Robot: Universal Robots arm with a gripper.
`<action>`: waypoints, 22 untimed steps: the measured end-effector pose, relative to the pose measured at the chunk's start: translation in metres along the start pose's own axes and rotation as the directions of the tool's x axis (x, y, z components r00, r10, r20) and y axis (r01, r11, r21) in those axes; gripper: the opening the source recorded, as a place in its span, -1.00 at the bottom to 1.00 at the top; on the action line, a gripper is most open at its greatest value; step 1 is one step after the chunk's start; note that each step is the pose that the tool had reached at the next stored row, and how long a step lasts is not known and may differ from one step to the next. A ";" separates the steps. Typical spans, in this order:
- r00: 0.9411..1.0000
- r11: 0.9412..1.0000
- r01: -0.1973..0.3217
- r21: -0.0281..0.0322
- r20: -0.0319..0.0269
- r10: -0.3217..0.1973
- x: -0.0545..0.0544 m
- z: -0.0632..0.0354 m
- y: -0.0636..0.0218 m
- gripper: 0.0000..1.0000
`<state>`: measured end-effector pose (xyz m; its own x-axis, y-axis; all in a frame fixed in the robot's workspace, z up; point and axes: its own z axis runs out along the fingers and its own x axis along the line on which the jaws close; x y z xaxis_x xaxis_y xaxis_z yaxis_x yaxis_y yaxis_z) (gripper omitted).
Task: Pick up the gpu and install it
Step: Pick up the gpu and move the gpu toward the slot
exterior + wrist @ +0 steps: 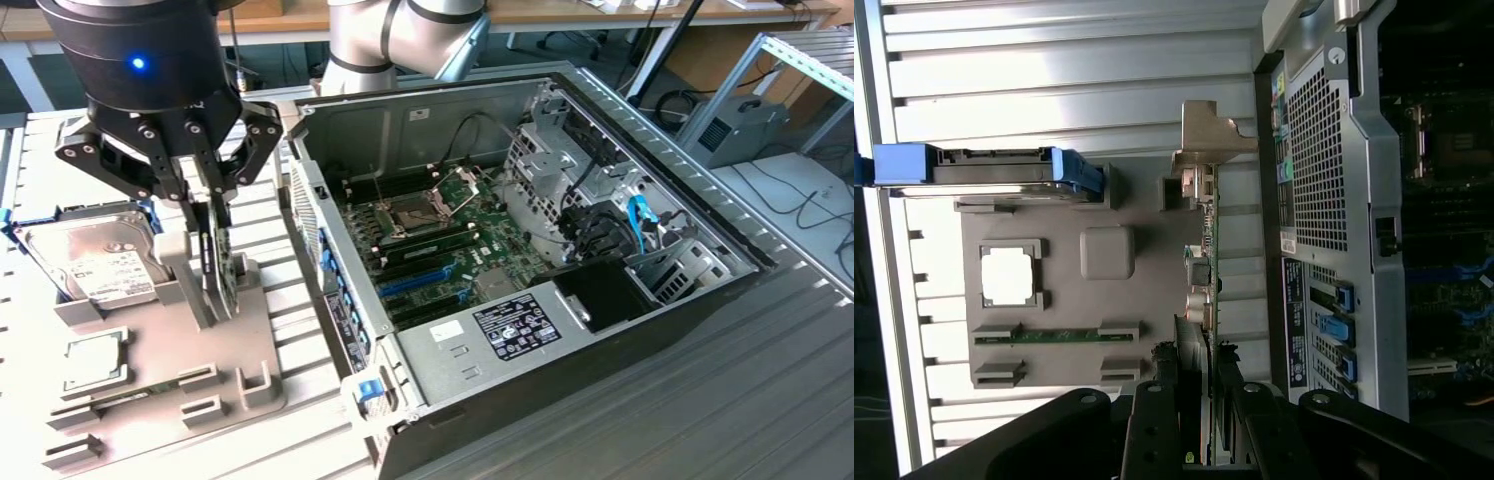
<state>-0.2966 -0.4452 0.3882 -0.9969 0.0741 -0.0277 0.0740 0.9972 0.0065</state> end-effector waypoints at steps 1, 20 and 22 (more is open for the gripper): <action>1.000 1.000 0.000 0.000 0.000 0.000 0.000 -0.0004 0.0000 -0.48; 1.000 1.000 0.000 0.000 0.000 0.000 0.000 -0.0083 0.0001 -0.48; 1.000 1.000 0.000 0.000 0.000 0.000 0.000 -0.0088 0.0001 -0.48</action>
<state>-0.2966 -0.4452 0.3970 -0.9969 0.0741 -0.0277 0.0739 0.9972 0.0066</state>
